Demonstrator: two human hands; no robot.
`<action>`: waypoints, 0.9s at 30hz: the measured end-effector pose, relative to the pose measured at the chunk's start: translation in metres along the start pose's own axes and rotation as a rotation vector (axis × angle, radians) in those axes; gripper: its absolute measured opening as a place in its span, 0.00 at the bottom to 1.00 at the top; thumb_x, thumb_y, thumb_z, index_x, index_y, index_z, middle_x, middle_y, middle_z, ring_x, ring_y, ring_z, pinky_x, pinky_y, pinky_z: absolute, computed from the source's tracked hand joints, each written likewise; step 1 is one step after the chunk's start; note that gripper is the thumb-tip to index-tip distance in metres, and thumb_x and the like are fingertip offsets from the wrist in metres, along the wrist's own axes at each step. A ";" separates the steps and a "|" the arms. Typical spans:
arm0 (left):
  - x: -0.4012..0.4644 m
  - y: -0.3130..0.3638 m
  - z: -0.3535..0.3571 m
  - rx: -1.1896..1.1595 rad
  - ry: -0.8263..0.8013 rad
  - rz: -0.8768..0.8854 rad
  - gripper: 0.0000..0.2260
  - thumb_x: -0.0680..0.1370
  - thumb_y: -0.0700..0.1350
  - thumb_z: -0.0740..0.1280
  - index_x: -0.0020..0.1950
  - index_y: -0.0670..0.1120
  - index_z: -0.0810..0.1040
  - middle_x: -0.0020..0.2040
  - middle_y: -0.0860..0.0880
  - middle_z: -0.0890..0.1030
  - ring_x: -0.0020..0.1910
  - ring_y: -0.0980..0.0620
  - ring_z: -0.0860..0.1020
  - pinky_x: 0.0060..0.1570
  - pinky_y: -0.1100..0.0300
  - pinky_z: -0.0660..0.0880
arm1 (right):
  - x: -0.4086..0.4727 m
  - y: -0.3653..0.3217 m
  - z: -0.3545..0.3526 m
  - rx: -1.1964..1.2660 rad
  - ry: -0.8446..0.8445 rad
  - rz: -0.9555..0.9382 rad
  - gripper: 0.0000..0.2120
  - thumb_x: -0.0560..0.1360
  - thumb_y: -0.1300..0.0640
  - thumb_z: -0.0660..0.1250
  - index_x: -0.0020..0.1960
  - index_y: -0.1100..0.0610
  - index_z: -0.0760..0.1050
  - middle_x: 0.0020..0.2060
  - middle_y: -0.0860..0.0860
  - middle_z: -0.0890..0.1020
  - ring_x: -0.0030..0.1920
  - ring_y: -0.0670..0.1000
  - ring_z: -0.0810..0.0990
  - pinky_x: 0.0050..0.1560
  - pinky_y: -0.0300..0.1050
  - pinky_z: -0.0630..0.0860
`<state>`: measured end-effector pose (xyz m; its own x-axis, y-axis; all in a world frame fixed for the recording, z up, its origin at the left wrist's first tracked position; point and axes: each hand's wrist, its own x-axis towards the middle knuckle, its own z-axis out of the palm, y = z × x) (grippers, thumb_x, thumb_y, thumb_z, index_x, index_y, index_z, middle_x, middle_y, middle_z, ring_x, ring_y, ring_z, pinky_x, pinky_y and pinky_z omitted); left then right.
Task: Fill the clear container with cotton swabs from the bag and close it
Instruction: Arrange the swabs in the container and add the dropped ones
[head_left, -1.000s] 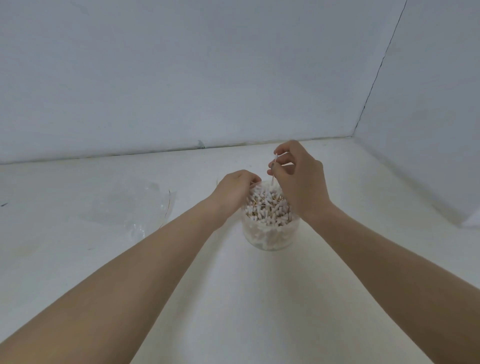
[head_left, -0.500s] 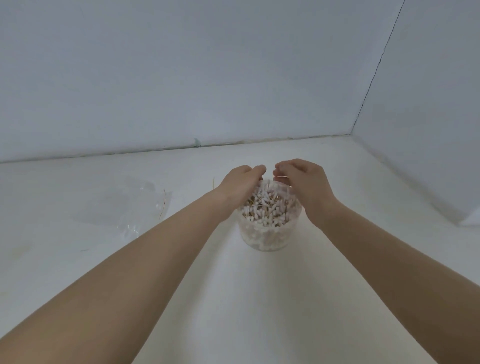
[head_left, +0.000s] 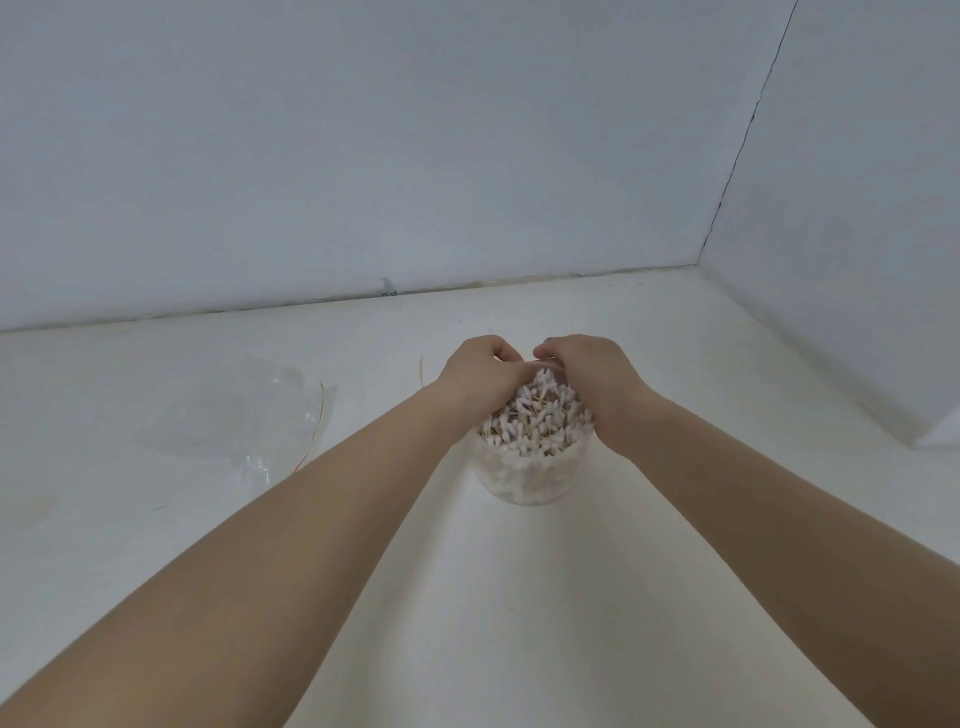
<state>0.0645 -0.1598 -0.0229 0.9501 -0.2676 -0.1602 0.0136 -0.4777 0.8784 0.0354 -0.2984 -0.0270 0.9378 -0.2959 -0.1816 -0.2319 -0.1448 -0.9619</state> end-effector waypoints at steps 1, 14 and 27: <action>0.000 0.001 -0.002 -0.002 -0.014 -0.005 0.09 0.79 0.51 0.72 0.51 0.45 0.80 0.46 0.50 0.82 0.44 0.51 0.80 0.41 0.59 0.75 | 0.003 -0.003 -0.001 -0.078 -0.032 -0.008 0.05 0.80 0.58 0.63 0.50 0.57 0.78 0.44 0.51 0.80 0.42 0.48 0.78 0.45 0.42 0.76; 0.056 -0.053 -0.076 0.723 0.036 -0.148 0.16 0.81 0.49 0.65 0.37 0.43 0.69 0.36 0.48 0.72 0.34 0.48 0.72 0.32 0.58 0.64 | 0.069 -0.031 0.012 -0.625 -0.352 -0.001 0.09 0.78 0.56 0.68 0.56 0.56 0.81 0.52 0.53 0.83 0.45 0.51 0.81 0.44 0.42 0.78; 0.084 -0.065 -0.070 0.954 -0.056 -0.027 0.14 0.82 0.39 0.56 0.36 0.45 0.65 0.38 0.48 0.72 0.42 0.45 0.74 0.41 0.56 0.67 | 0.096 -0.045 0.057 -0.950 -0.553 -0.107 0.11 0.70 0.58 0.76 0.52 0.57 0.81 0.41 0.51 0.81 0.40 0.49 0.81 0.41 0.41 0.80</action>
<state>0.1656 -0.0927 -0.0622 0.9367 -0.2742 -0.2178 -0.2478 -0.9585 0.1409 0.1509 -0.2667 -0.0128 0.8961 0.1901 -0.4010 -0.0246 -0.8810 -0.4725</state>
